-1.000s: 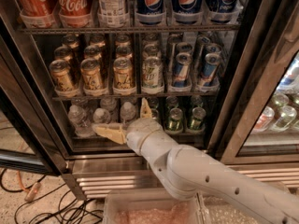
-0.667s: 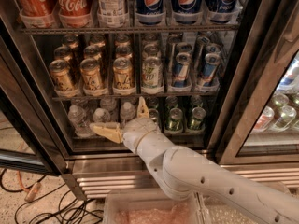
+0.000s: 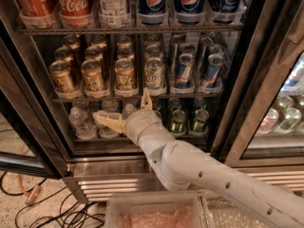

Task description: Pick orange can from middle shelf of fridge

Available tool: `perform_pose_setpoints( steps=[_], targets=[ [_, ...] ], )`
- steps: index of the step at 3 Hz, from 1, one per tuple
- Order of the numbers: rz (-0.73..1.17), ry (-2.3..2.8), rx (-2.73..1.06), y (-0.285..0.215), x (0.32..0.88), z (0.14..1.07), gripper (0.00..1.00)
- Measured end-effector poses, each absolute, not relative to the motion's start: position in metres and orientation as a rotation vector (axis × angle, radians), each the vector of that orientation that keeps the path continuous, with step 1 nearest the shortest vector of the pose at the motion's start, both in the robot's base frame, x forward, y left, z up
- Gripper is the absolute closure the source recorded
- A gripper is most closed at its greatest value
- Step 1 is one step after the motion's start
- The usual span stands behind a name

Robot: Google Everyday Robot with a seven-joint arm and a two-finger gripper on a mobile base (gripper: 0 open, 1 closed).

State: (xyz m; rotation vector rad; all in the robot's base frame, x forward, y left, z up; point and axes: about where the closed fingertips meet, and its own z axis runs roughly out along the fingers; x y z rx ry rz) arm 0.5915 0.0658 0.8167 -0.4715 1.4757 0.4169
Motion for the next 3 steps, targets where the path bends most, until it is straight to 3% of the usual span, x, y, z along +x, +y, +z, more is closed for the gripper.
perform_pose_setpoints(
  steps=[3],
  targets=[
    [0.400,1.484,-0.428,0.0697,0.5862,0.8197,0.00]
  ],
)
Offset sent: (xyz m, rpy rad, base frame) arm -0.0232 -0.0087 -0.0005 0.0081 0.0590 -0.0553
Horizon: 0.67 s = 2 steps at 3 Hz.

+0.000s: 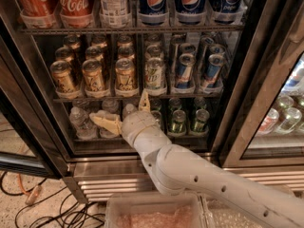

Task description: Pick orange can from middle shelf of fridge

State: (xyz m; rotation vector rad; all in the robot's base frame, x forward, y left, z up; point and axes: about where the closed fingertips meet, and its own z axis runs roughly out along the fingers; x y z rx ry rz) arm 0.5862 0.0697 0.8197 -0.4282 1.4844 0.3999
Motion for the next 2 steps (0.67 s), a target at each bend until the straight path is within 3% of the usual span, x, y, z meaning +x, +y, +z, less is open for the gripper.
perform_pose_setpoints(
  steps=[1,2],
  targets=[
    [0.392,1.476,-0.412,0.0765,0.5925,0.8150,0.07],
    [0.384,1.469,-0.403,0.0806,0.5983,0.8115,0.04]
  ],
)
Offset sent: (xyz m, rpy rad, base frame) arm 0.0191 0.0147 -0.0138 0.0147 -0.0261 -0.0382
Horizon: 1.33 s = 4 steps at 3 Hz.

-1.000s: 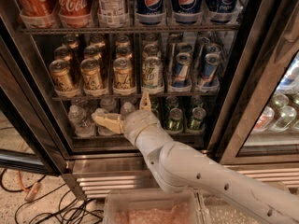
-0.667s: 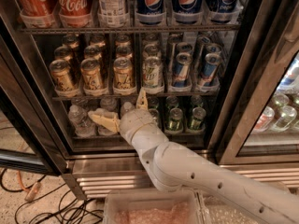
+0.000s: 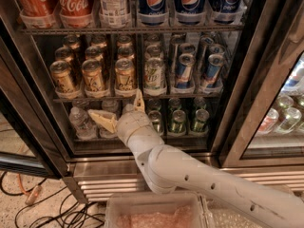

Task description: Pick orange can from middle shelf of fridge

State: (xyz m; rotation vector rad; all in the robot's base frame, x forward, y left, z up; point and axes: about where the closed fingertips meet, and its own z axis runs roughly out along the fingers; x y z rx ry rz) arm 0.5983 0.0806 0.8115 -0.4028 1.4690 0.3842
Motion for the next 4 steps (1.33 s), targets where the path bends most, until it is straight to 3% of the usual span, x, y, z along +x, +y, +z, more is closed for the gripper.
perform_pose_setpoints(
  steps=[1,3,4],
  targets=[
    [0.339,1.468,-0.390,0.078,0.608,0.813,0.05],
    [0.242,1.452,-0.350,0.064,0.626,0.824,0.23],
    [0.210,1.426,-0.317,0.061,0.648,0.829,0.26]
  ],
)
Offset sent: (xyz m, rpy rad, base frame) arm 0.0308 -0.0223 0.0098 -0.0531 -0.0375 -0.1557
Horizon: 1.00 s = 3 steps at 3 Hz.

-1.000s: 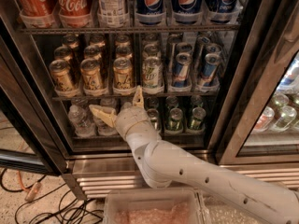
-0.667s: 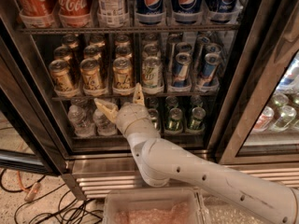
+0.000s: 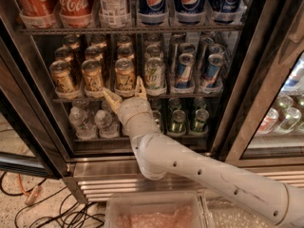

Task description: Pick orange can from middle shelf of fridge

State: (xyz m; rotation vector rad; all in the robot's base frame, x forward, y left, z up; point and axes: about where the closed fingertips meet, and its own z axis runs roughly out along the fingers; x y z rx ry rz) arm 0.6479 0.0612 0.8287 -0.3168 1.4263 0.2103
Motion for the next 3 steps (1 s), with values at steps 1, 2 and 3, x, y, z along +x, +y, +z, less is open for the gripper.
perform_pose_setpoints(
  steps=[1,2,3],
  targets=[
    [0.213,1.417,-0.312,0.063,0.657,0.829,0.26],
    [0.209,1.407,-0.310,0.062,0.667,0.832,0.27],
    [0.200,1.398,-0.309,0.059,0.674,0.834,0.27]
  ],
)
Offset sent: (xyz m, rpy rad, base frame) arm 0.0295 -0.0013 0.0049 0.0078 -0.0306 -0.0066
